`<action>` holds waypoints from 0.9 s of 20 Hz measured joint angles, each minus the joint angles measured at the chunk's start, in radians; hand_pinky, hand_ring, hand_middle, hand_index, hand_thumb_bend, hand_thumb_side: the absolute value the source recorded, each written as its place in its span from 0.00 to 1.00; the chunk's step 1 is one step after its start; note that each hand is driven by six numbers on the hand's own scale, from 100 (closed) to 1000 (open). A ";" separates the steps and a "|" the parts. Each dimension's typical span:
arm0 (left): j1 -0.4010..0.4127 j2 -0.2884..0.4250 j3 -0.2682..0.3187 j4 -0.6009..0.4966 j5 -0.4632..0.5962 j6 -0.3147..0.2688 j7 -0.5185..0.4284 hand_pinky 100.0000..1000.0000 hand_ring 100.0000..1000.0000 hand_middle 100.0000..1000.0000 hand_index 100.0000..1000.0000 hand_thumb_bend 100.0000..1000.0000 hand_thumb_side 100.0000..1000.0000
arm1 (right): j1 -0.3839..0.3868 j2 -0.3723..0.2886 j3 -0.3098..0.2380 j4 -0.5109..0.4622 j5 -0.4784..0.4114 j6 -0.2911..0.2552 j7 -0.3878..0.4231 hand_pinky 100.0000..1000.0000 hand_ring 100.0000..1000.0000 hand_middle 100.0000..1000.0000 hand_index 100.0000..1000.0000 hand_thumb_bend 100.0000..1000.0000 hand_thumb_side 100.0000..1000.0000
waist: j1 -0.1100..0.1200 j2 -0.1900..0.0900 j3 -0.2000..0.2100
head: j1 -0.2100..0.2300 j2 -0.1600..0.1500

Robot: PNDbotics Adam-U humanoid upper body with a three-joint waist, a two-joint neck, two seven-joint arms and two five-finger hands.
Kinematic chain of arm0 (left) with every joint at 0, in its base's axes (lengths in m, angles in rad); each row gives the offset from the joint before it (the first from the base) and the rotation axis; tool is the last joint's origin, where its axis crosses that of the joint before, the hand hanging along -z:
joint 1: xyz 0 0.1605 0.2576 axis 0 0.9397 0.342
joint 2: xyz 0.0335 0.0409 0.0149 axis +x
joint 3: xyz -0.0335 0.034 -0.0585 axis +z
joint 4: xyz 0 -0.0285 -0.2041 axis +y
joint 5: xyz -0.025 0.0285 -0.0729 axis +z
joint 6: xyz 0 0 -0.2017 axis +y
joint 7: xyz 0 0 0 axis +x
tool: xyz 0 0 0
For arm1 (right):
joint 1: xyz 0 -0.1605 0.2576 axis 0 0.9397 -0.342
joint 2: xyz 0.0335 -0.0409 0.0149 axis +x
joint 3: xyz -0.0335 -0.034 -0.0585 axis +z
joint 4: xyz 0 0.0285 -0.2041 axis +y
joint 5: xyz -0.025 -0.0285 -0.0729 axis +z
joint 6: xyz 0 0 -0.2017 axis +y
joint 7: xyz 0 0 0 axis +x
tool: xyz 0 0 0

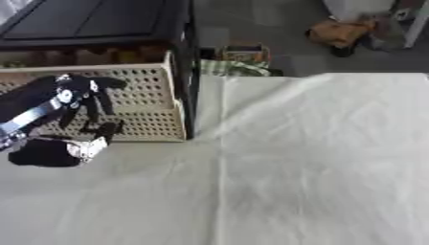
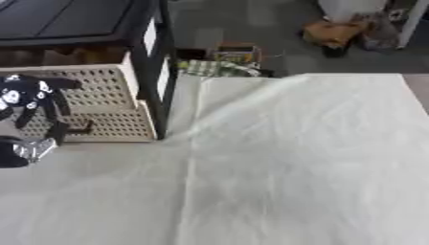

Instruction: Pick up objects from table and place into drawer.

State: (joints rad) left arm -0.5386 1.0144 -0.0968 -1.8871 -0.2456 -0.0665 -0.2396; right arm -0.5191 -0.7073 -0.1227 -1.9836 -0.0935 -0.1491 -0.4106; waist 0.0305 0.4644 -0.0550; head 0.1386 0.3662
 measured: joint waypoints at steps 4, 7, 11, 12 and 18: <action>-0.004 -0.003 0.000 0.001 0.009 -0.004 0.003 0.46 0.65 0.67 0.98 0.01 0.34 | 0.000 0.000 0.000 0.000 0.000 0.002 -0.001 0.75 0.64 0.26 0.76 0.35 1.00 | 0.000 0.000 -0.001 | 0.000 -0.002; -0.005 -0.004 -0.002 0.004 0.015 -0.017 0.006 0.58 0.76 0.76 0.99 0.01 0.34 | 0.000 0.003 -0.001 0.000 -0.001 0.003 -0.001 0.75 0.64 0.27 0.76 0.35 1.00 | 0.001 0.000 -0.001 | 0.000 -0.002; -0.005 -0.004 -0.006 0.009 0.036 -0.050 0.016 0.64 0.79 0.82 1.00 0.01 0.34 | 0.000 0.008 -0.001 0.000 -0.002 0.005 0.000 0.75 0.65 0.27 0.76 0.35 1.00 | 0.001 -0.008 -0.006 | 0.000 -0.002; -0.005 -0.004 -0.006 0.012 0.043 -0.060 0.020 0.65 0.79 0.82 1.00 0.02 0.37 | 0.000 0.008 -0.001 0.000 -0.003 0.006 0.000 0.75 0.65 0.28 0.76 0.37 1.00 | 0.001 -0.014 -0.007 | 0.000 -0.003; 0.021 -0.004 -0.006 0.004 0.079 -0.103 0.040 0.64 0.75 0.77 0.95 0.00 0.33 | 0.005 0.008 -0.005 0.000 -0.007 0.009 -0.004 0.75 0.65 0.29 0.76 0.35 1.00 | -0.002 -0.042 -0.002 | 0.000 0.002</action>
State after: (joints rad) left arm -0.5172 1.0104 -0.1023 -1.8829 -0.1665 -0.1694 -0.1994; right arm -0.5145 -0.6996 -0.1280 -1.9836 -0.1004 -0.1402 -0.4142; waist 0.0285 0.4219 -0.0569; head 0.1384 0.3680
